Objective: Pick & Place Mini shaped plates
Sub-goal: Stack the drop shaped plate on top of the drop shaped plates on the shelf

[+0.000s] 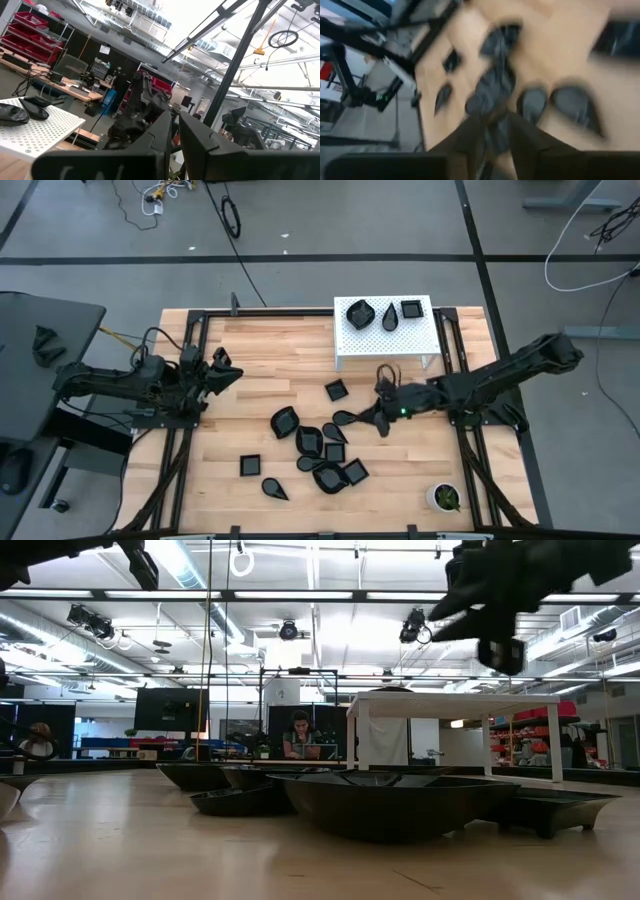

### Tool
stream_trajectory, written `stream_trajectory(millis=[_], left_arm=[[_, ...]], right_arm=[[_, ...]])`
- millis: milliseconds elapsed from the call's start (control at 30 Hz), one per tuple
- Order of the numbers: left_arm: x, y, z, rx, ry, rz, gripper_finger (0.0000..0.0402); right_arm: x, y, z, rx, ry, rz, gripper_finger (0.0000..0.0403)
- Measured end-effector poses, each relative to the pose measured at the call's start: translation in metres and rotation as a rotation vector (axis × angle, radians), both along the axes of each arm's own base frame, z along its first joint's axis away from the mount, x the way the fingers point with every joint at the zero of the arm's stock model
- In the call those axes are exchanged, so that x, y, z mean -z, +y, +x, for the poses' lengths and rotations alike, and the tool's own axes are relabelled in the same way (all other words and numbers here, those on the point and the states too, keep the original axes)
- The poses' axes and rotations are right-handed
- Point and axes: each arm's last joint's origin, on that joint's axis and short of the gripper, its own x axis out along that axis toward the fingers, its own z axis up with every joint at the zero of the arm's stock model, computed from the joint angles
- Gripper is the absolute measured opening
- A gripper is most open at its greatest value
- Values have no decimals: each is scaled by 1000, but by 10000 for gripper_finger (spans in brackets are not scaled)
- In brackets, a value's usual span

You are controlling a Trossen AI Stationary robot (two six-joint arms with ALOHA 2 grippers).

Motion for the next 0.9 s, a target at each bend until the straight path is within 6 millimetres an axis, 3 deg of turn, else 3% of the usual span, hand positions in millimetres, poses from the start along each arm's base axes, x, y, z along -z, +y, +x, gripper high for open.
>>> stream_trajectory(millis=[233,400,667,900], left_arm=[[0,0,0,0,1,0,42],[0,0,0,0,-1,0,42],[0,0,0,0,-1,0,42],[0,0,0,0,1,0,42]], right_arm=[[39,29,9,84,263,230,151],[59,35,32,110,402,300,155],[70,19,63,188,491,227,147],[71,-7,66,347,482,176,150]])
